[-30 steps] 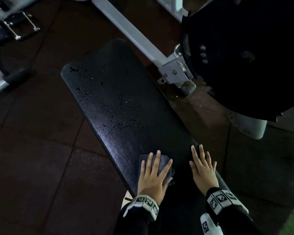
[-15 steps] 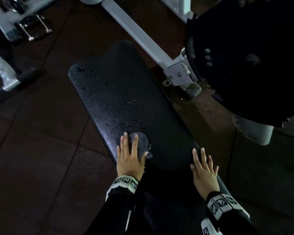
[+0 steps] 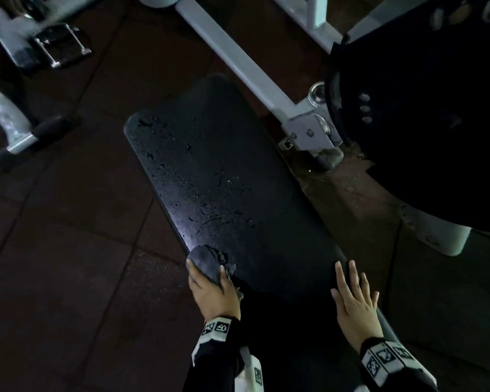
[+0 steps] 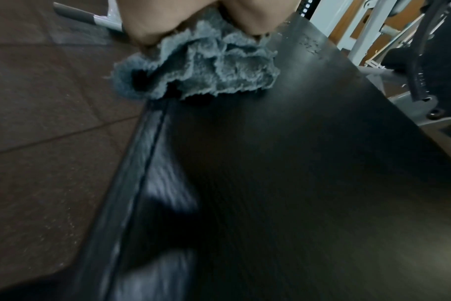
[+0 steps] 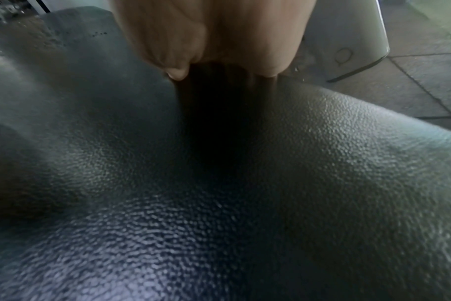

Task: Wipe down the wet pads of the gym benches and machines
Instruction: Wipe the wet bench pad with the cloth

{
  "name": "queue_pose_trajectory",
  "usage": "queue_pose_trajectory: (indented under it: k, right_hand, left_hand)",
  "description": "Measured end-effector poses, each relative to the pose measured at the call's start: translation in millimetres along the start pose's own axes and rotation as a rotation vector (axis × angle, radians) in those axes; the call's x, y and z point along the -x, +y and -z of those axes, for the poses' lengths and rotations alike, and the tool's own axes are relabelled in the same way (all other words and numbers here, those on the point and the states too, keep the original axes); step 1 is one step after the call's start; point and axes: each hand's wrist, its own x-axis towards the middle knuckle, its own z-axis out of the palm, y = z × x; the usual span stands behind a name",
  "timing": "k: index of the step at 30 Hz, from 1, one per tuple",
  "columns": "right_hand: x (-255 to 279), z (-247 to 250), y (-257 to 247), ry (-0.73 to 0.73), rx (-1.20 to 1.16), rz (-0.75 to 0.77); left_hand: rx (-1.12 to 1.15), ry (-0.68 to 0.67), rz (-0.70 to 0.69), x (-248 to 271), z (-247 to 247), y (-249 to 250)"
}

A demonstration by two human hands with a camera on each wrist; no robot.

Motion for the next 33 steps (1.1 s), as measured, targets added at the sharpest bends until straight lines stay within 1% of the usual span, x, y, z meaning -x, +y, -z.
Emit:
queue_pose_trajectory:
  k: [3,6,9,12,14,19,22,23,25,27,30,33]
  right_hand:
    - [1,2,-2,-0.020,0.003,-0.017]
    - [0,4,-4,-0.052,0.004,-0.043]
    - [-1,7,-4,-0.084,0.016,-0.059]
    - [-3,11,-8,-0.110,0.019,-0.086]
    - [-2,12,-7,-0.126,0.024,-0.091]
    - [-2,14,-8,-0.154,0.035,-0.106]
    - [-2,14,-8,-0.142,0.031,-0.105]
    - [-2,14,-9,-0.141,0.036,-0.105]
    - [-2,13,-9,-0.144,0.048,-0.114]
    - [-2,14,-9,-0.138,0.043,-0.115]
    - [-1,13,-9,-0.137,0.038,-0.110]
    - [-2,12,-8,-0.132,0.031,-0.103]
  left_hand:
    - [0.052,-0.011,0.012,-29,11,10]
    - [0.070,-0.032,-0.061,-65,21,26]
    - [0.039,-0.039,-0.136,-102,31,45]
    - [-0.027,-0.067,-0.208,-132,40,57]
    - [-0.088,-0.085,-0.261,-142,45,59]
    - [-0.253,-0.128,-0.322,-173,56,71]
    - [-0.414,-0.147,-0.373,-193,56,91]
    - [-0.512,-0.166,-0.398,-197,53,99]
    - [-0.695,-0.249,-0.483,-196,43,114]
    - [-0.784,-0.339,-0.577,-187,29,125]
    - [-0.865,-0.418,-0.759,-160,11,115]
    - [-0.826,-0.454,-0.887,-127,12,83]
